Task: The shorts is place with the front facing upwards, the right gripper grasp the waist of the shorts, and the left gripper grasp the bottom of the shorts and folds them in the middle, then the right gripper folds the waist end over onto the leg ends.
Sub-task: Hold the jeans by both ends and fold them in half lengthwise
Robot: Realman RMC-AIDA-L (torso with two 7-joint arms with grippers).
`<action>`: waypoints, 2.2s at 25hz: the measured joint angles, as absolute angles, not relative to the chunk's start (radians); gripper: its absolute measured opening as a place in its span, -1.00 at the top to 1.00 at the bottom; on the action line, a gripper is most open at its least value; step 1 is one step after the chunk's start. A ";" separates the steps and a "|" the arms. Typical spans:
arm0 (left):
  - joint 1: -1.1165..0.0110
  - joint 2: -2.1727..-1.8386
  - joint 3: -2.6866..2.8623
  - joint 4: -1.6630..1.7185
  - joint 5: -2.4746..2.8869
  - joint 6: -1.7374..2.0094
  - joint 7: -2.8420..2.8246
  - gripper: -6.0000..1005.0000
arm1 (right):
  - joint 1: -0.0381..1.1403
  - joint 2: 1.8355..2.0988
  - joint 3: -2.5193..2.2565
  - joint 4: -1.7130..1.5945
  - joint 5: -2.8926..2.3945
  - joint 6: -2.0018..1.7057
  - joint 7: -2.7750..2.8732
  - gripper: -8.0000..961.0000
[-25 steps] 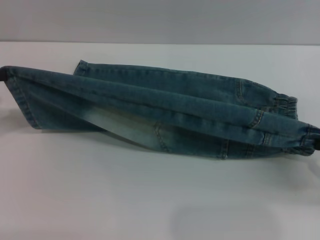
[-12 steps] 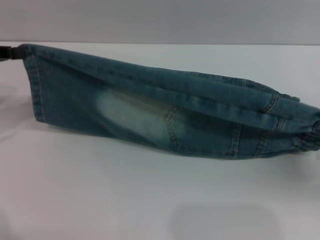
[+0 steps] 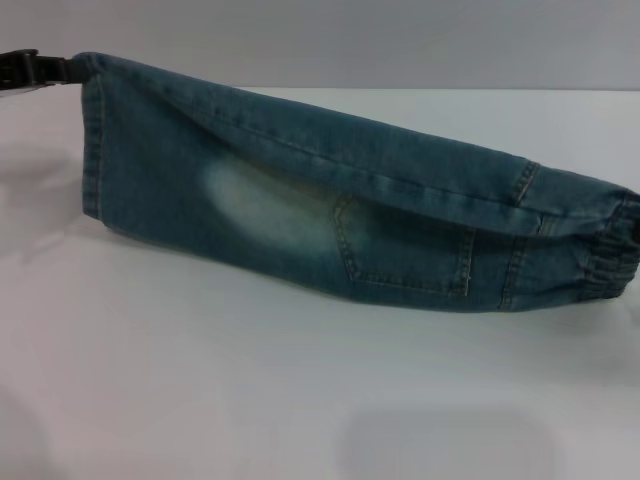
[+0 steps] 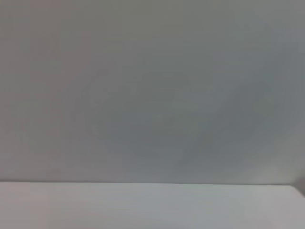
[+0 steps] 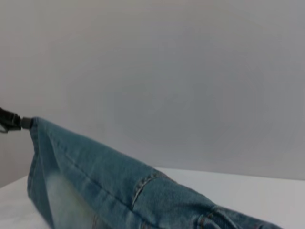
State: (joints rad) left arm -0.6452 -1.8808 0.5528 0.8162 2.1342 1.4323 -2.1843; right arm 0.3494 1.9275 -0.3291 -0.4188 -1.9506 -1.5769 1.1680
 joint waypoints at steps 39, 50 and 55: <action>-0.684 -1.949 0.661 0.816 2.135 1.233 -2.183 0.92 | 0.451 2.004 -0.233 -0.417 -1.893 -1.323 1.139 0.98; -0.697 -1.953 0.702 0.804 2.135 1.192 -2.183 0.92 | 0.485 2.021 -0.235 -0.413 -1.854 -1.189 1.173 0.80; -0.698 -1.953 0.704 0.804 2.135 1.190 -2.183 0.92 | 0.497 2.022 -0.237 -0.413 -1.852 -1.163 1.176 0.65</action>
State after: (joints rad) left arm -0.6977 -1.9527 0.7038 0.8037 2.1353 1.1898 -2.1827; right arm 0.4974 2.0217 -0.2372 -0.4125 -1.8520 -1.1626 1.1757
